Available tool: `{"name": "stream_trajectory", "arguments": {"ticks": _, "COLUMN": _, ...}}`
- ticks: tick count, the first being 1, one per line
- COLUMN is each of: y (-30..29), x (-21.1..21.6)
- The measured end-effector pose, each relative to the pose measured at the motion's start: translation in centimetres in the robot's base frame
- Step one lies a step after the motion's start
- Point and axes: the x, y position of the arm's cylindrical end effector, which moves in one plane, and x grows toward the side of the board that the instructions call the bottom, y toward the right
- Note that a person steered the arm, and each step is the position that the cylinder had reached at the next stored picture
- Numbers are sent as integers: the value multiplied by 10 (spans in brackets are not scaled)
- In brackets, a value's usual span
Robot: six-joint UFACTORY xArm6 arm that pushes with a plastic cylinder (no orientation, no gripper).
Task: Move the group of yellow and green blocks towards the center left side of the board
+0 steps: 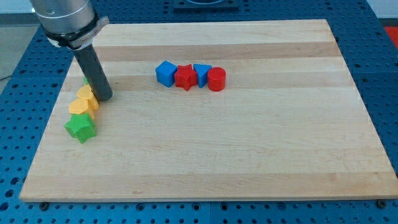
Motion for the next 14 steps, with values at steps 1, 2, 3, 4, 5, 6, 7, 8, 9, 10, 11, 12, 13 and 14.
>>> {"name": "stream_trajectory", "arguments": {"ticks": 1, "y": 0, "x": 0}}
{"name": "stream_trajectory", "arguments": {"ticks": 2, "y": 17, "x": -2}}
{"name": "stream_trajectory", "arguments": {"ticks": 3, "y": 44, "x": -2}}
{"name": "stream_trajectory", "arguments": {"ticks": 4, "y": 72, "x": -4}}
{"name": "stream_trajectory", "arguments": {"ticks": 5, "y": 98, "x": -4}}
{"name": "stream_trajectory", "arguments": {"ticks": 6, "y": 106, "x": 3}}
{"name": "stream_trajectory", "arguments": {"ticks": 7, "y": 100, "x": 6}}
{"name": "stream_trajectory", "arguments": {"ticks": 8, "y": 97, "x": 30}}
{"name": "stream_trajectory", "arguments": {"ticks": 9, "y": 92, "x": 92}}
{"name": "stream_trajectory", "arguments": {"ticks": 10, "y": 31, "x": 116}}
{"name": "stream_trajectory", "arguments": {"ticks": 11, "y": -50, "x": 116}}
{"name": "stream_trajectory", "arguments": {"ticks": 12, "y": -98, "x": 115}}
{"name": "stream_trajectory", "arguments": {"ticks": 13, "y": -97, "x": 112}}
{"name": "stream_trajectory", "arguments": {"ticks": 14, "y": -72, "x": 110}}
